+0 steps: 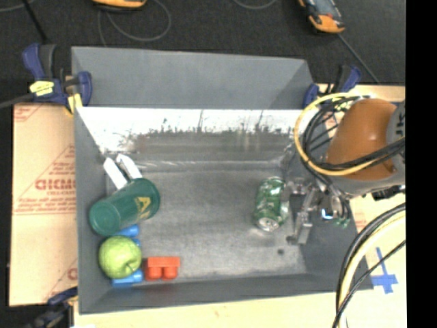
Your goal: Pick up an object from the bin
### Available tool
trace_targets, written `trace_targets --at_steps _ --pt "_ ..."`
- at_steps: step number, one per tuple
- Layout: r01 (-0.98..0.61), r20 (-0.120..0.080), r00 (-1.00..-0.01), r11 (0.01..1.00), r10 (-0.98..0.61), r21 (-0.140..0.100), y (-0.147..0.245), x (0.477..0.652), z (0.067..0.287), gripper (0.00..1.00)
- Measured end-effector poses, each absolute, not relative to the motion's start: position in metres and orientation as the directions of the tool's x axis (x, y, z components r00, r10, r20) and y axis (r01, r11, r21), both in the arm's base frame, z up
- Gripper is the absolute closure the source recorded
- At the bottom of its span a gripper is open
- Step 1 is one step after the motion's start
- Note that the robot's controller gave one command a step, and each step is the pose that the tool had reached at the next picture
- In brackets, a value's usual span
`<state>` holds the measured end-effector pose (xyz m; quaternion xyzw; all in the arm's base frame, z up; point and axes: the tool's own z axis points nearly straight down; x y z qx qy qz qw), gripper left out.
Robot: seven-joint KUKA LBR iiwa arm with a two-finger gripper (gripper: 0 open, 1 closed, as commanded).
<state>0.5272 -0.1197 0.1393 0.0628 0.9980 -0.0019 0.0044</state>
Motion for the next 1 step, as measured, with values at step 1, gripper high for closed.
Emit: trace_targets --at_steps 1 --pt "0.091 -0.005 -0.996 0.996 0.091 0.000 -0.1054 0.5418 0.1013 0.00"
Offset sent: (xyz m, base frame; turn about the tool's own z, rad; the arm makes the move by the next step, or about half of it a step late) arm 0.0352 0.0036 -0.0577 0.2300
